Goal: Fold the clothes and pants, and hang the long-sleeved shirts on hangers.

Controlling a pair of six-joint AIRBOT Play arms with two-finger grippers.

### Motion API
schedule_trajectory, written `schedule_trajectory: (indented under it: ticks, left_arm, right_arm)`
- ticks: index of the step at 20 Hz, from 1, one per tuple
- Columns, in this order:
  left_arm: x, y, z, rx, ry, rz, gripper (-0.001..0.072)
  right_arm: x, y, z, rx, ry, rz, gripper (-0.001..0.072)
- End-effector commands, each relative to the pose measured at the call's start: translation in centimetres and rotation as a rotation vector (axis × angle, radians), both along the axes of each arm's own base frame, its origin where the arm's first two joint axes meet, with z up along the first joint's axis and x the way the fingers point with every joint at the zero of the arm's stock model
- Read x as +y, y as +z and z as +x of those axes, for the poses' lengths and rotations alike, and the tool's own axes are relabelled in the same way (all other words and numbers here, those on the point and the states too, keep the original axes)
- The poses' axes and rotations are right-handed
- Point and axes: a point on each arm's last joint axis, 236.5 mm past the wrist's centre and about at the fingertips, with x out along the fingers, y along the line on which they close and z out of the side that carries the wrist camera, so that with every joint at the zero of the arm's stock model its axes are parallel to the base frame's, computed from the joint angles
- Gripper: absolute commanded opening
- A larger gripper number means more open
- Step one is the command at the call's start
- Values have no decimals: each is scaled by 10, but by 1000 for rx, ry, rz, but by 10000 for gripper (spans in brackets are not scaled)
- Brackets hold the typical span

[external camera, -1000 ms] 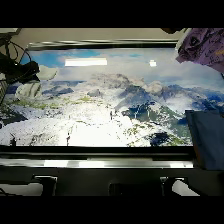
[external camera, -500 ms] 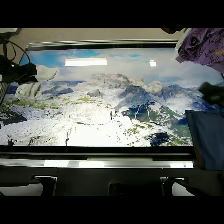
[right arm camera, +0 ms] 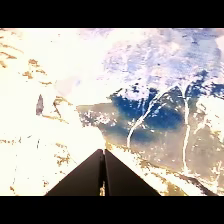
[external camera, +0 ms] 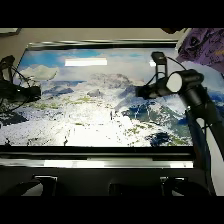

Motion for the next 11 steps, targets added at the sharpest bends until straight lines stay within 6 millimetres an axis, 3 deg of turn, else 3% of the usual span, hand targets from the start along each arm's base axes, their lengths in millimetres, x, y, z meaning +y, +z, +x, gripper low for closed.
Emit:
schedule_trajectory:
  ticks: [1,11]
  left_arm:
    - [1,-11,-7,3,9,2,21]
    - [1,-11,-6,4,9,2,20]
  right_arm:
    - [34,2,-12,-16,87,-4,32]
    - [33,1,-13,-11,88,-7,33]
